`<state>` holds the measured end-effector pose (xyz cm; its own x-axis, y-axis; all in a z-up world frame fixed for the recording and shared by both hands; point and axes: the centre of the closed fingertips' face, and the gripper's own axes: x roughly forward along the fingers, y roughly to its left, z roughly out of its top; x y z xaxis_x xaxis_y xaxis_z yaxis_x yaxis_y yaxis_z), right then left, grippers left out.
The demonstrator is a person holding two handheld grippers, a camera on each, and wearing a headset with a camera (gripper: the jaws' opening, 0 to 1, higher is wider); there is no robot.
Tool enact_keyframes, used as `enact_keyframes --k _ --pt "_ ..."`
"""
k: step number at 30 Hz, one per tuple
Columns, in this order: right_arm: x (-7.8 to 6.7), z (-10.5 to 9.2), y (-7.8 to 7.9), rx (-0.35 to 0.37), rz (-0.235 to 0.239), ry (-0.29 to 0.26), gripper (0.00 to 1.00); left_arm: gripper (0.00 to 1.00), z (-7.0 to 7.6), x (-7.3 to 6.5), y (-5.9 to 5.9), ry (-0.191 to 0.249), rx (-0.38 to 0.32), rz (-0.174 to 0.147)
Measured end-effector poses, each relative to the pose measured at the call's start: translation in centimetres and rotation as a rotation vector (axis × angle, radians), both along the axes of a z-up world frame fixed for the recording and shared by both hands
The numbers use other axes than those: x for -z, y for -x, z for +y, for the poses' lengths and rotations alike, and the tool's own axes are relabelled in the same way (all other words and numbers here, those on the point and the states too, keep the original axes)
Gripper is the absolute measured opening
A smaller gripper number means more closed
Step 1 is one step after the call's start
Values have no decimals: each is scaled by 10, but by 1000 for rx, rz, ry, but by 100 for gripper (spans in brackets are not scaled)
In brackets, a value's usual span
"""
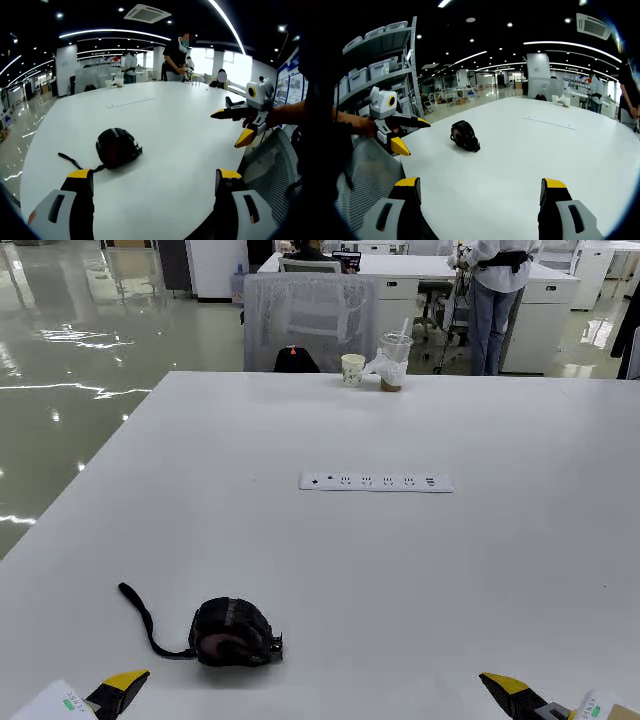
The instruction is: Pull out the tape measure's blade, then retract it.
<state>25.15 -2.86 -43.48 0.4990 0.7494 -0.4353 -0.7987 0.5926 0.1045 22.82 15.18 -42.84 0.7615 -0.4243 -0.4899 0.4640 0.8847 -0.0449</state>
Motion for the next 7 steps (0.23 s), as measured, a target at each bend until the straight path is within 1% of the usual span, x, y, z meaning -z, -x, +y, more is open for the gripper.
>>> enact_keyframes --k 1,3,4,5,7 --pt "0 0 0 -1 1 -1 99 99 -1 0 0 4 3 2" --pt "0 0 0 -1 -1 -2 99 99 0 0 0 -2 6 -4" --pt "0 0 1 0 0 -1 99 99 -1 0 1 5 6 4" --pt "0 0 1 -1 0 0 99 99 0 0 0 2 5 -1" --pt "0 -1 1 0 -3 -1 99 99 -1 0 0 3 6 1"
